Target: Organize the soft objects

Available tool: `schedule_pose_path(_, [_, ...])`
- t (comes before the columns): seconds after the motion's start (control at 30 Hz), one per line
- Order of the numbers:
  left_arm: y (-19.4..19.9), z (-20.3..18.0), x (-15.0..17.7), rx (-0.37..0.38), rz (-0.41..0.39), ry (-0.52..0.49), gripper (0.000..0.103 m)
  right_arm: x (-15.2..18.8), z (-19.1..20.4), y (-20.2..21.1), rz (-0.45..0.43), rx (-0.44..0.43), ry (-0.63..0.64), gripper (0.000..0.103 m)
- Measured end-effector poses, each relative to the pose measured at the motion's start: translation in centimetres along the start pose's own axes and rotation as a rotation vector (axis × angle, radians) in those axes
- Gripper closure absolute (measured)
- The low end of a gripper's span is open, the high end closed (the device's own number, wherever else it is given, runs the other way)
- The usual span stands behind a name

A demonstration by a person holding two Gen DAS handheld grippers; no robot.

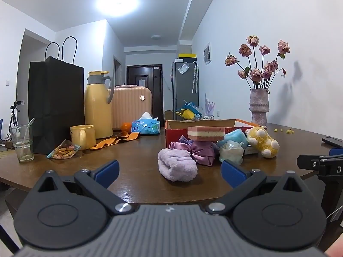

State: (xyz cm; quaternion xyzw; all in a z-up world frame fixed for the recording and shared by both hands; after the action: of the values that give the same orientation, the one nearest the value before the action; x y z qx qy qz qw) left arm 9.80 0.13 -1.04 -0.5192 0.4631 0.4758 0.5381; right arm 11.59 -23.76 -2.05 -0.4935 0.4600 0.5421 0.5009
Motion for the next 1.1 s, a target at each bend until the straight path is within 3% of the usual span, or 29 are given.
schedule_pose_path(1.1, [-0.6,0.26,0.05,-0.001,-0.001,-0.009,0.0,-0.41,-0.32,-0.01,-0.022,-0.003,-0.026,0.0])
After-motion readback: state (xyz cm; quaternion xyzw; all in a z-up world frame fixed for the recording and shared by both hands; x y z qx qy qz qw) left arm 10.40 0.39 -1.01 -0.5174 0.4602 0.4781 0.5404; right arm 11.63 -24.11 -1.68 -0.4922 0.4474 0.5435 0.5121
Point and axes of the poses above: each gripper's, at about its wrist camera, not at the fingertips, and y roughly against the way its jaws point, z to its left, x to its underside, the point moved 10 cm from there along -y, roughly the way its jaws point, and after that the axes turned 15 degrees about -z, right-handed, at the moved point
